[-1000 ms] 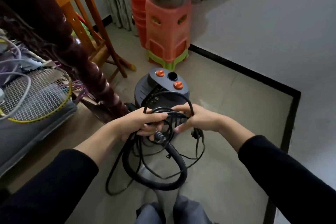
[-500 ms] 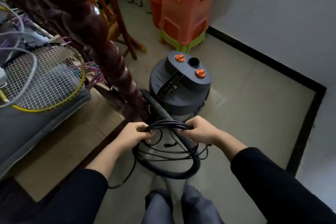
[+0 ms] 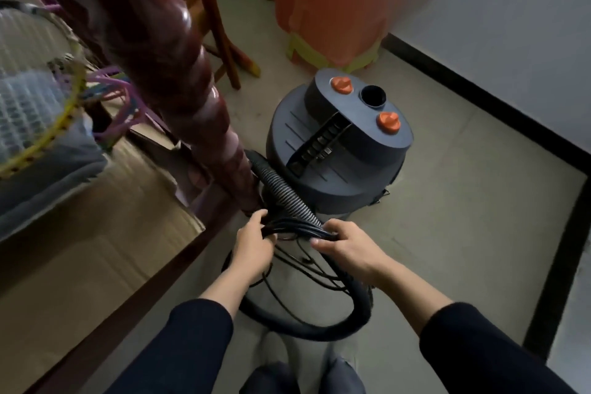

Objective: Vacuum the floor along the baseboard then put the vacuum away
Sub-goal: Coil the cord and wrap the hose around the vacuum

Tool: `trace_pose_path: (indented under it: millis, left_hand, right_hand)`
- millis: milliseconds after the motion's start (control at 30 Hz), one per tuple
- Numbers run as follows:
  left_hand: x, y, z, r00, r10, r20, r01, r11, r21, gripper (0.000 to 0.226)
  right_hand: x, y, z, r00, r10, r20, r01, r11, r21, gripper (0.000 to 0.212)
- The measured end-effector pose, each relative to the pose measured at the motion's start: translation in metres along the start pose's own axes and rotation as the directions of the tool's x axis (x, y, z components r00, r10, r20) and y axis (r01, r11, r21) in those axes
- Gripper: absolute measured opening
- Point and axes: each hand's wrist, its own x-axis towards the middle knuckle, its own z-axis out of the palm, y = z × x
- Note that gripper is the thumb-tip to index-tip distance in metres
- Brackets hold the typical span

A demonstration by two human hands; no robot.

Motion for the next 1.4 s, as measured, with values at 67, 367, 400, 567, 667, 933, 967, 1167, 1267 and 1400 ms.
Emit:
trace_pose_path:
  millis: [67,367,400,567,667,933,967,1167,1267,1400]
  left_hand:
    - [0.026,-0.003,0.01,0.999,0.041,-0.031,-0.04,0.999,0.02,0.06]
    - [0.072,-0.013,0.02,0.956,0.266,-0.12,-0.248,0.958,0.146,0.037]
    - [0.072,-0.013,0.019,0.956,0.266,-0.125,-0.243,0.955,0.169,0.032]
    - [0.055,-0.002,0.041,0.967,0.229,-0.113,-0.207,0.962,0.178,0.013]
    - [0.047,0.005,0.061,0.972,0.234,-0.041,-0.224,0.961,0.161,0.018]
    - [0.042,0.011,0.086,0.956,0.292,0.001,-0.288,0.943,0.167,0.015]
    - [0.042,0.012,0.087,0.95,0.312,-0.004,-0.306,0.935,0.182,0.014]
    - [0.019,0.024,0.07,0.885,0.461,0.072,-0.466,0.866,0.185,0.029]
    - [0.017,0.037,0.057,0.899,0.382,0.214,-0.384,0.923,-0.033,0.041]
    - [0.039,0.04,0.052,0.925,0.372,0.082,-0.375,0.927,0.018,0.043]
  right_hand:
    - [0.019,0.007,0.007,0.996,-0.037,-0.085,0.033,0.998,-0.05,0.022]
    - [0.049,0.028,0.009,0.994,-0.098,-0.045,0.095,0.993,-0.07,0.027]
    - [0.05,0.028,0.008,0.993,-0.108,-0.052,0.103,0.99,-0.091,0.028]
    - [0.049,0.038,-0.012,0.981,-0.127,-0.15,0.087,0.965,-0.245,0.032]
    - [0.038,0.058,-0.026,0.984,-0.109,-0.138,0.066,0.956,-0.285,0.029]
    - [0.016,0.087,-0.033,0.97,-0.178,-0.164,0.134,0.96,-0.246,0.014]
    - [0.015,0.088,-0.034,0.966,-0.192,-0.174,0.152,0.963,-0.222,0.013]
    - [0.009,0.088,-0.049,0.917,-0.354,-0.184,0.256,0.876,-0.409,0.018]
    - [0.009,0.075,-0.06,0.894,-0.423,-0.149,0.283,0.79,-0.543,0.023]
    - [0.006,0.061,-0.074,0.911,-0.407,-0.073,0.283,0.743,-0.606,0.02]
